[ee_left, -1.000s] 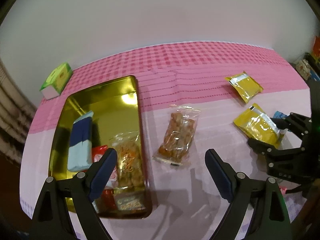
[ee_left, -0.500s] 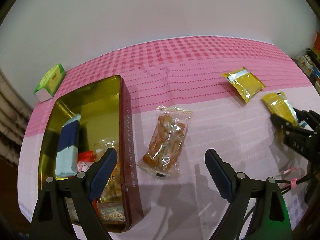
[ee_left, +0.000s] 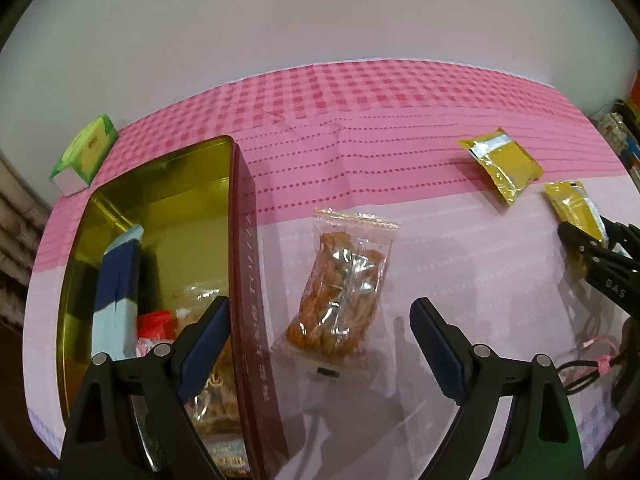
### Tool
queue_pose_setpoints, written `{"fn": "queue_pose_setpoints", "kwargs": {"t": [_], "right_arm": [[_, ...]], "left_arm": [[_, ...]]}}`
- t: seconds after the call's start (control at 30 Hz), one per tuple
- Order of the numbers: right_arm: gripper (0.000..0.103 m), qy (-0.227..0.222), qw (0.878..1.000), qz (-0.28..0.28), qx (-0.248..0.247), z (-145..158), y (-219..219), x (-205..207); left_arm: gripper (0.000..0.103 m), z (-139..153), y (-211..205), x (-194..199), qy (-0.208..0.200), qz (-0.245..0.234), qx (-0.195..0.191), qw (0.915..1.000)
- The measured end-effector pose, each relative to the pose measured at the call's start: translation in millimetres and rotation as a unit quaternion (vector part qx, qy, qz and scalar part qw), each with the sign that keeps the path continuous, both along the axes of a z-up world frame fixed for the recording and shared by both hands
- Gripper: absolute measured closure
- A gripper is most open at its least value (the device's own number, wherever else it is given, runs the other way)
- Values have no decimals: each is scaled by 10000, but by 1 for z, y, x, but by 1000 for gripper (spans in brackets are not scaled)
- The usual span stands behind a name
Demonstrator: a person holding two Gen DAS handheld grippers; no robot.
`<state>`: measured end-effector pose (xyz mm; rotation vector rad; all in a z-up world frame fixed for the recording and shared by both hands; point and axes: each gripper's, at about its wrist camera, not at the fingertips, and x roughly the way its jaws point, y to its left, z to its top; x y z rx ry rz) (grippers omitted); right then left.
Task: Organize snacks
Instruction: 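Grasp the clear bag of brown snacks with the left gripper while the right gripper holds the yellow pack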
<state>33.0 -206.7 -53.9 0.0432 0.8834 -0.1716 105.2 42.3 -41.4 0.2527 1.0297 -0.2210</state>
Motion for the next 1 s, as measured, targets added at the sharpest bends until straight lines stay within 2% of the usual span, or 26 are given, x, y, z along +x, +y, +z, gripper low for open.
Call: {"fn": "queue_pose_setpoints", "kwargs": {"t": [0.33, 0.53, 1.0], "right_arm": [[44, -1, 10000, 0, 30, 0, 1, 0], [44, -1, 10000, 4, 32, 0, 1, 0], [44, 7, 9987, 511, 50, 0, 19, 1]], "left_arm": [[14, -10, -4, 23, 165, -11, 22, 9999], [14, -13, -5, 24, 169, -44, 57, 9998], [14, -25, -2, 25, 340, 71, -30, 9994]]}}
